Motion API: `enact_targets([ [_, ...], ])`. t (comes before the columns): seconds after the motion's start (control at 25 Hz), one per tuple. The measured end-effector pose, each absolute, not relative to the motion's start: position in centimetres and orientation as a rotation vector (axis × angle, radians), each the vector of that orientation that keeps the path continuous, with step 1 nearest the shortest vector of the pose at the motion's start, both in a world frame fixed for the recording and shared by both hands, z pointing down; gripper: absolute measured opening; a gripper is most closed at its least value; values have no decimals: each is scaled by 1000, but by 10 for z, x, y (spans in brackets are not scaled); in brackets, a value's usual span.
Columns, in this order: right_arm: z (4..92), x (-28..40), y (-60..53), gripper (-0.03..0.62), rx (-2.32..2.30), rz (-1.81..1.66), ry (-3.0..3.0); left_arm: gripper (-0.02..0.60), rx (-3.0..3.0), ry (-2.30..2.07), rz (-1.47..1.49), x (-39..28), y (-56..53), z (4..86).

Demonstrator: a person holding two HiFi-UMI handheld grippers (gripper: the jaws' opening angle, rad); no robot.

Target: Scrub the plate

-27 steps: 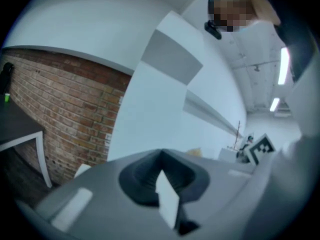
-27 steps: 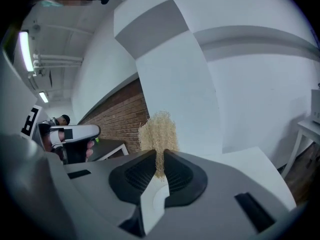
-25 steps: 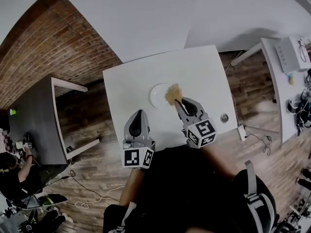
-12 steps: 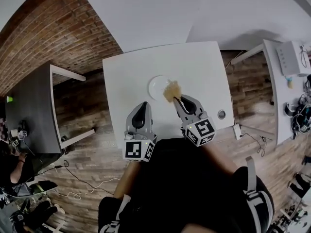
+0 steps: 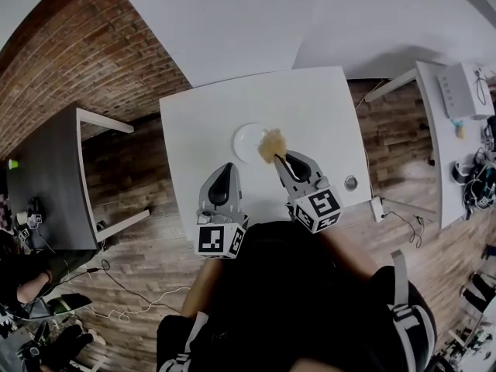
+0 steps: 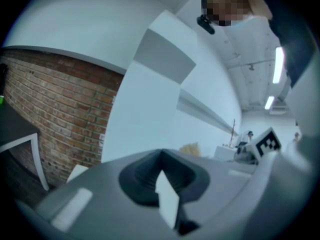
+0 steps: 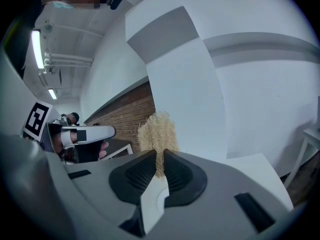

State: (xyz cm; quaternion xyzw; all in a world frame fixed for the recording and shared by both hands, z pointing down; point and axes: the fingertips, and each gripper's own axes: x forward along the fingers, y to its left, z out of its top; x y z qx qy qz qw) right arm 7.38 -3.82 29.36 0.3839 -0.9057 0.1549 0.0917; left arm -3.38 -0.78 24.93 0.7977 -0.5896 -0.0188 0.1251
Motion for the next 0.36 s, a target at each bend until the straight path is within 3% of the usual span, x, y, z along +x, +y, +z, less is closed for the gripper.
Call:
enact_targets([
  [0.36, 294, 75, -41, 41, 1141, 461, -2690, 4, 2324, -1717, -51, -34, -8, 251],
])
